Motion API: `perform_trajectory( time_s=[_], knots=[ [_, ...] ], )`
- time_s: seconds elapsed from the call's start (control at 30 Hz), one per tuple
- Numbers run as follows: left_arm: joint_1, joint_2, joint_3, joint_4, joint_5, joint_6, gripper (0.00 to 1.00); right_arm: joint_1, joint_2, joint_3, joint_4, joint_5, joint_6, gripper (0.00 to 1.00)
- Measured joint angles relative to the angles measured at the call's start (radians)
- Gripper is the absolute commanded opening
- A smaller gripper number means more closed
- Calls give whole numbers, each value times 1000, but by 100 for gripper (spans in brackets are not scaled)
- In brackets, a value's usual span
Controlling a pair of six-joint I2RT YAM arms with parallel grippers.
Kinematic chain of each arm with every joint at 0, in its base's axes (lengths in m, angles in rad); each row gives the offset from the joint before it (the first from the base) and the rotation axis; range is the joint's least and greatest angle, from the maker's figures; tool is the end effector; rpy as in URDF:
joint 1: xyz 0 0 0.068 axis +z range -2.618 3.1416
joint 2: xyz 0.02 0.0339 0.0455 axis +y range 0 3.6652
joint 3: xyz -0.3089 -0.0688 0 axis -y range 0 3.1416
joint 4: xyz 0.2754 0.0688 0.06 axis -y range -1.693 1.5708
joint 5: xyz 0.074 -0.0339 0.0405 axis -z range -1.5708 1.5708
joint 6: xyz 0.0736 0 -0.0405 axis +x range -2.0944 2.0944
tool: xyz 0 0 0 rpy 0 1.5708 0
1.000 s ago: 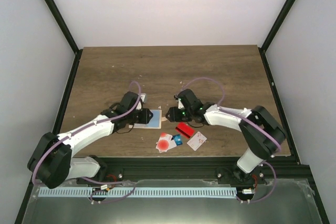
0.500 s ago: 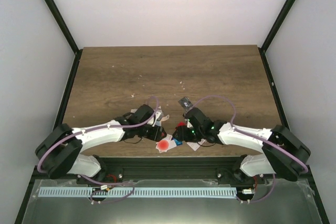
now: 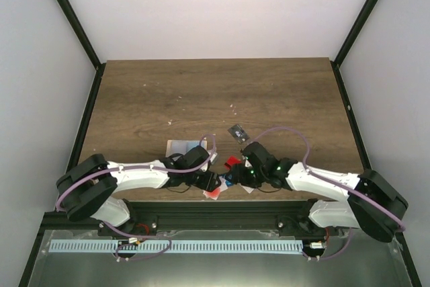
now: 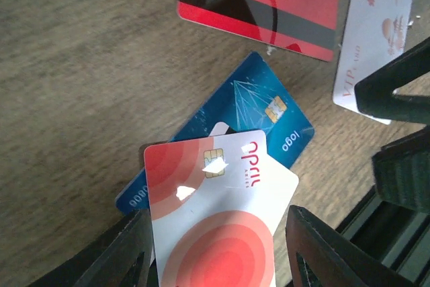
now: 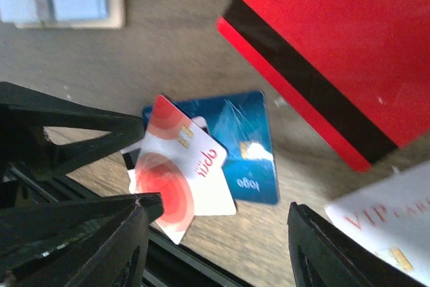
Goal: Put the credit cards into the card holder
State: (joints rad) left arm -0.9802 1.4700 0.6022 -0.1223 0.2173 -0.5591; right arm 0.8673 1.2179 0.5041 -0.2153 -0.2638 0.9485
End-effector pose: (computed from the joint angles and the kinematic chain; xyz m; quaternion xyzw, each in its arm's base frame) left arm 0.1498 -0.2520 0.1276 0.2294 0.9250 -0.2727 0.1321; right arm 0.1455 0.2012 0.1522 -0.0033 0.9416 0.3232 0.0940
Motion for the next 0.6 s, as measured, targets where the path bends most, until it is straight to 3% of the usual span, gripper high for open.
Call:
perform_trajectory(
  time_s=[0.33, 0.6],
  knots=[
    [-74, -26, -42, 57, -6, -119, 57, 109, -69, -102, -24, -82, 156, 57],
    [-130, -35, -41, 37, -34, -174, 57, 192, -49, -108, 51, -89, 261, 55]
  ],
)
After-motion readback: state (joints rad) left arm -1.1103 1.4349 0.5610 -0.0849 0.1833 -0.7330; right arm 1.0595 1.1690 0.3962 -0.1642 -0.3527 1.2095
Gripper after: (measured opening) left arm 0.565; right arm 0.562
